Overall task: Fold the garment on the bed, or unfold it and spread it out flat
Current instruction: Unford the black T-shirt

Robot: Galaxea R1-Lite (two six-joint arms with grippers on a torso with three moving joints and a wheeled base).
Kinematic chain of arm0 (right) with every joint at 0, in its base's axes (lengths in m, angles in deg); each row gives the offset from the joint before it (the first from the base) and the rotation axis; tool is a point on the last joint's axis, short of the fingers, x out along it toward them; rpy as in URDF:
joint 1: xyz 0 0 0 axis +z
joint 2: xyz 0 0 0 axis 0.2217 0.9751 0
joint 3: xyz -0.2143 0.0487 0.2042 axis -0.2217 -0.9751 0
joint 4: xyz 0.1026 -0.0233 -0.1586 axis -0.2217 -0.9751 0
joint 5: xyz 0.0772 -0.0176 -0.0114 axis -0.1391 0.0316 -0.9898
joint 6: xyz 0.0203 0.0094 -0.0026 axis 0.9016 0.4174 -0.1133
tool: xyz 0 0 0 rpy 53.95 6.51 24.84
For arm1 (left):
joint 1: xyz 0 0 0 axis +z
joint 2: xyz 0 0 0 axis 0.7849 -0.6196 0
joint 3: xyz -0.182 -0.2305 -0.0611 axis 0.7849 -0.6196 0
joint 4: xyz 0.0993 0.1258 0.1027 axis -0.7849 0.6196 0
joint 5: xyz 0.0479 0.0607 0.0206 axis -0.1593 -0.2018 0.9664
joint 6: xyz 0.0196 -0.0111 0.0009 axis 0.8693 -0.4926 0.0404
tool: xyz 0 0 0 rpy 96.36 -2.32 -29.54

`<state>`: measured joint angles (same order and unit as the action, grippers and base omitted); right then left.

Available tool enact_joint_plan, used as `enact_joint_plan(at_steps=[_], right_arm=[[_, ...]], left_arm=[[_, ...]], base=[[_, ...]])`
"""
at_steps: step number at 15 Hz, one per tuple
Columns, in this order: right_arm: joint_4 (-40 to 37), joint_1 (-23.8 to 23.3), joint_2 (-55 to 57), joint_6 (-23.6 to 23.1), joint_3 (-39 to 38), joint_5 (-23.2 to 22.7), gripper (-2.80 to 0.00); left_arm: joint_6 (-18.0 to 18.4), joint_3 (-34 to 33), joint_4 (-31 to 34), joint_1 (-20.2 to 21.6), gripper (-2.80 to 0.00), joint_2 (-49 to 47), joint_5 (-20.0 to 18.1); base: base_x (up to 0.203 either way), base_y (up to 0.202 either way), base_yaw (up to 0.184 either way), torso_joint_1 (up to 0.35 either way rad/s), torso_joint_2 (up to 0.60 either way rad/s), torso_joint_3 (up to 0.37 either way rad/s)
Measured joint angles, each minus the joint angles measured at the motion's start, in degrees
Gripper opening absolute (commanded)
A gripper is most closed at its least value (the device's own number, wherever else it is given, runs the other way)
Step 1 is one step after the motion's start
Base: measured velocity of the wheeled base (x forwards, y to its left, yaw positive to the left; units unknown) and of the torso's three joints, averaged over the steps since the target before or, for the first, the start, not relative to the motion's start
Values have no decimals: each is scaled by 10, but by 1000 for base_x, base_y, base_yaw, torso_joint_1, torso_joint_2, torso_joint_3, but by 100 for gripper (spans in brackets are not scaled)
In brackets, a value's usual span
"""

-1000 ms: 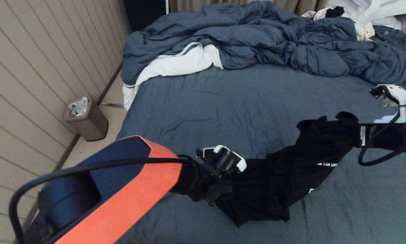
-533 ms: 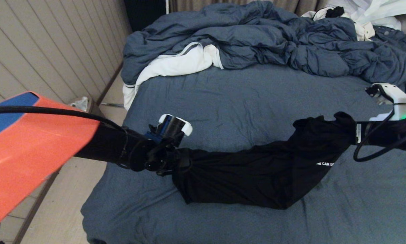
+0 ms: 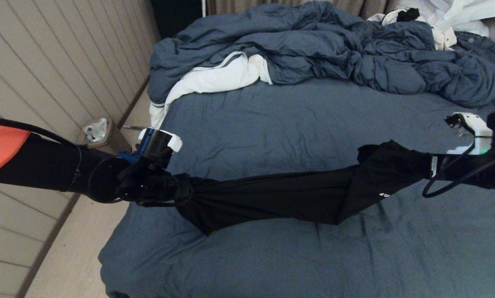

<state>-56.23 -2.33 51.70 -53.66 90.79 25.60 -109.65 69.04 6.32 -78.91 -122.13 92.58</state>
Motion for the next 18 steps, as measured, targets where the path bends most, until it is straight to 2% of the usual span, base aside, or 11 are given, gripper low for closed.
enact_joint_plan(at_steps=[3,8,10,11,18], right_arm=[[44,-3,25,-7,-28,-3,-280],[100,-3,64,-15,-64,-2,-280],[105,-3,80,-14,-66,-2,-280],[105,-3,86,-15,-67,-1,0],[127,-15,111,-28,-74,-5,0]], left_arm=[[0,-9,-2,8,-280,-5,-37],[0,-10,-23,9,-280,-43,-43],[0,-10,-38,9,-280,-57,-65],[0,-10,-41,9,0,-62,-72],[0,-17,-45,9,0,-66,-75]], base=[[0,0,0,0,0,0],[0,0,0,0,0,0],[0,0,0,0,0,0],[0,0,0,0,0,0],[0,0,0,0,0,0]])
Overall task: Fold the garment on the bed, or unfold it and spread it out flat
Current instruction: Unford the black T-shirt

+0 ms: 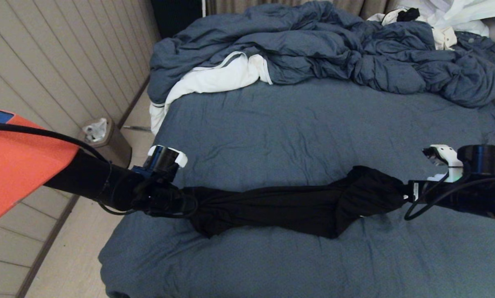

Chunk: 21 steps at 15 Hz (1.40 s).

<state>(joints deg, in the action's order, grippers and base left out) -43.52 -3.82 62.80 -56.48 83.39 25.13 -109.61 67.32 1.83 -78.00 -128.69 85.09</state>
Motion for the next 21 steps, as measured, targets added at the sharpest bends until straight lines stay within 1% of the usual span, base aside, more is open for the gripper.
enact_joint_plan(at_steps=[2,4,6,8,9,10,13,15,16,18,19,21], right_arm=[[32,-13,-2,0,-19,-20,0],[72,-36,-11,2,-36,-66,0],[80,-53,-25,8,-41,-106,0],[80,-55,-37,19,-41,-110,0],[79,-55,-41,24,-40,-110,-249],[78,-52,-44,29,-38,-110,-280],[64,-40,-47,48,-33,-109,-280],[47,-32,-50,56,-18,-108,-280],[34,-25,-52,65,-2,-106,-280],[-9,-4,-52,87,43,-100,-280],[-41,10,-49,92,68,-97,-280],[-102,43,-36,95,109,-91,-280]], left_arm=[[0,-8,0,0,0,21,0],[-1,-24,-1,0,0,58,-3],[-2,-41,0,0,0,107,-8],[-3,-55,4,0,0,167,-9],[-4,-63,9,0,0,193,-9],[-5,-72,19,0,-280,215,-9],[-8,-112,34,2,-280,266,-2],[-13,-132,32,17,-280,288,-1],[-16,-140,30,32,-280,297,-1],[-18,-160,25,61,-280,309,-3],[-19,-174,19,68,-280,312,-4],[-18,-203,-18,74,-280,314,-4]], base=[[0,0,0,0,0,0],[0,0,0,0,0,0],[0,0,0,0,0,0],[0,0,0,0,0,0],[0,0,0,0,0,0],[0,0,0,0,0,0],[0,0,0,0,0,0],[0,0,0,0,0,0],[0,0,0,0,0,0],[0,0,0,0,0,0],[0,0,0,0,0,0],[0,0,0,0,0,0]])
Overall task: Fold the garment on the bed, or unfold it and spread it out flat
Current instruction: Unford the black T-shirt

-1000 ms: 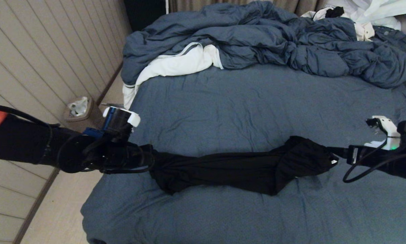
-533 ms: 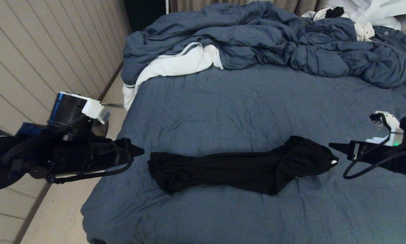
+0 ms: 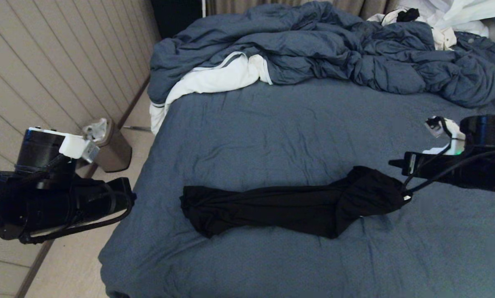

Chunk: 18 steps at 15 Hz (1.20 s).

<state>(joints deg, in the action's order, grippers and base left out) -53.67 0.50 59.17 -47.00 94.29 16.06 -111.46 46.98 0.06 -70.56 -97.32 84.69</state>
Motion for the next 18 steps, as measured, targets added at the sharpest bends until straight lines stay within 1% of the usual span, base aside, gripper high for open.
enact_joint_plan(at_steps=[2,4,5,6,7,10,12,14,18], right_arm=[[-16,31,24,-1,26,23,-280],[-17,49,48,-8,37,52,-280],[-17,54,58,-11,38,55,-280],[-17,56,63,-11,37,56,-76],[-15,57,68,-11,37,59,0],[-10,57,74,-9,41,83,0],[-8,56,73,-9,45,85,0],[-8,54,68,-7,43,86,0],[-8,55,59,-9,17,85,0]], left_arm=[[0,-27,-47,1,-280,-1,0],[0,-41,-58,1,-280,-3,-4],[0,-45,-58,0,-280,-3,-4],[0,-47,-58,0,-280,-4,-5],[0,-47,-58,0,-280,-4,-6],[-1,-49,-58,-1,-280,-10,-6],[-2,-49,-58,-1,-280,-12,-6],[-14,-49,-58,-4,-280,-13,-7],[-18,-49,-58,-12,-280,-17,-11]], base=[[0,0,0,0,0,0],[0,0,0,0,0,0],[0,0,0,0,0,0],[0,0,0,0,0,0],[0,0,0,0,0,0],[0,0,0,0,0,0],[0,0,0,0,0,0],[0,0,0,0,0,0],[0,0,0,0,0,0]])
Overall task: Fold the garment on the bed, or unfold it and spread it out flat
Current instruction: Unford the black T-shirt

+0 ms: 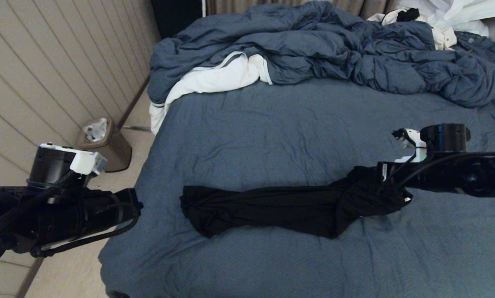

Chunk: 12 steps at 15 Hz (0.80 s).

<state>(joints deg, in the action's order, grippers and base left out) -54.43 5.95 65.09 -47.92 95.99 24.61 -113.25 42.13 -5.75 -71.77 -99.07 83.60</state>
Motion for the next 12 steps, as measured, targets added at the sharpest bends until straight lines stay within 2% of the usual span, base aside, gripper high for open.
enact_joint_plan(at_steps=[1,2,12], right_arm=[[0,1,-1,-1,-5,0,0],[0,3,-2,-1,-10,0,-280],[1,3,-16,-3,-28,0,-280]], left_arm=[[-1,0,0,-1,-280,-3,0],[-1,0,0,-1,-280,-6,0],[-1,-1,-2,-1,-280,-24,-9]], base=[[0,0,0,0,0,0],[0,0,0,0,0,0],[0,0,0,0,0,0]])
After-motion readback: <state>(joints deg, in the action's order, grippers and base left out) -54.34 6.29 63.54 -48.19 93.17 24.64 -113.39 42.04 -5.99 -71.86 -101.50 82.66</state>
